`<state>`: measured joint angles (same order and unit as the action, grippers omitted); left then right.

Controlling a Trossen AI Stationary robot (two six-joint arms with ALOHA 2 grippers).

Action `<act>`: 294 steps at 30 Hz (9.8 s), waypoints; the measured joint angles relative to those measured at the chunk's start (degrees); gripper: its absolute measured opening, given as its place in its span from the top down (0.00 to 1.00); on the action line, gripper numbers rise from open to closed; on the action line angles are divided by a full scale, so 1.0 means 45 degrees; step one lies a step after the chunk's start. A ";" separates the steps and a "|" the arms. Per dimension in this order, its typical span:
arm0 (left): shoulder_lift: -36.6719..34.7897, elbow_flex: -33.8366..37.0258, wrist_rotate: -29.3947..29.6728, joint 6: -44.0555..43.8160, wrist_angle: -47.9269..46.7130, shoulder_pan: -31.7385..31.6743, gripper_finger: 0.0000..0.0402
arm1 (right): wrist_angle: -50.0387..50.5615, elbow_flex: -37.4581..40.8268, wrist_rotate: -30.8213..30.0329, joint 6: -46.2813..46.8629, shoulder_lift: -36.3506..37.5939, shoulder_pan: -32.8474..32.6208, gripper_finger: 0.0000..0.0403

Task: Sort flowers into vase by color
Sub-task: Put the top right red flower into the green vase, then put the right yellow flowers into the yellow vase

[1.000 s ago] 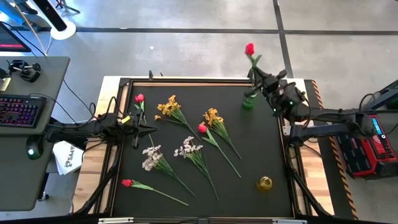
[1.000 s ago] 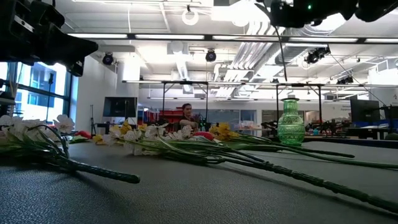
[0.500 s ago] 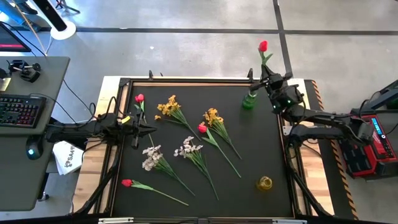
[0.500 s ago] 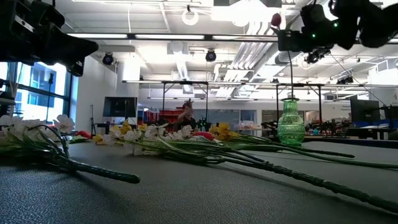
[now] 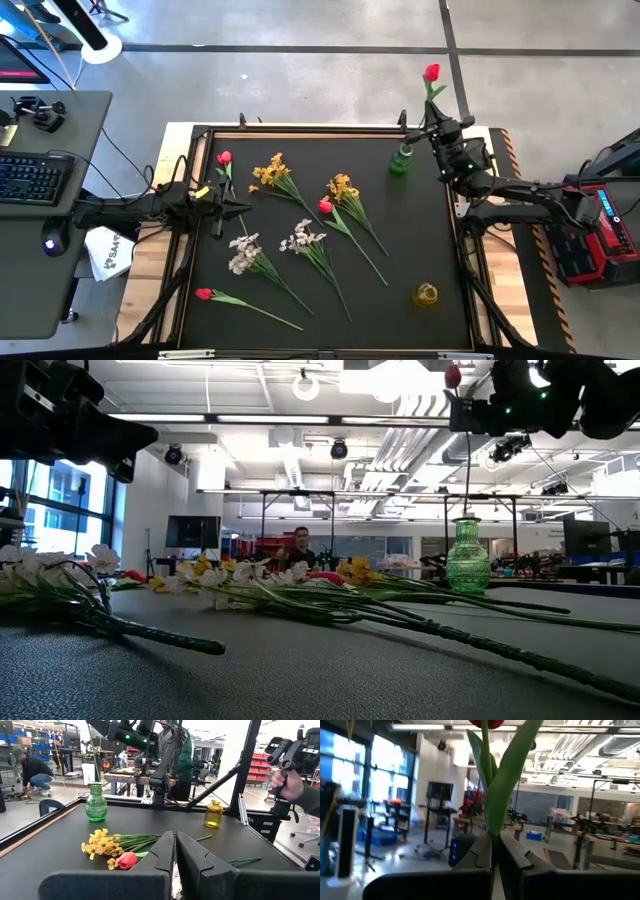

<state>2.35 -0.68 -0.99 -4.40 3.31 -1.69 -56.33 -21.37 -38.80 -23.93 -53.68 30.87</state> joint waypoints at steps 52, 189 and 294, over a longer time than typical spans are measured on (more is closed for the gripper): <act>0.0005 0.0002 -0.0005 -0.0010 -0.0005 0.0002 0.98 | 0.3413 0.0000 -0.0541 0.1646 -0.1245 -0.0309 0.58; 0.0005 0.0004 -0.0010 0.0025 -0.0495 0.0004 0.98 | 1.8603 -0.5887 -0.8237 1.7085 -0.2918 -1.9145 0.99; 0.0015 0.0002 0.0909 0.1286 0.1458 0.1096 1.00 | 2.1999 -0.5901 -1.1376 2.4194 -0.6663 -2.3768 1.00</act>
<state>2.42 -0.67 3.10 1.38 9.87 3.24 42.66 -47.92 -90.00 84.94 -83.66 -76.09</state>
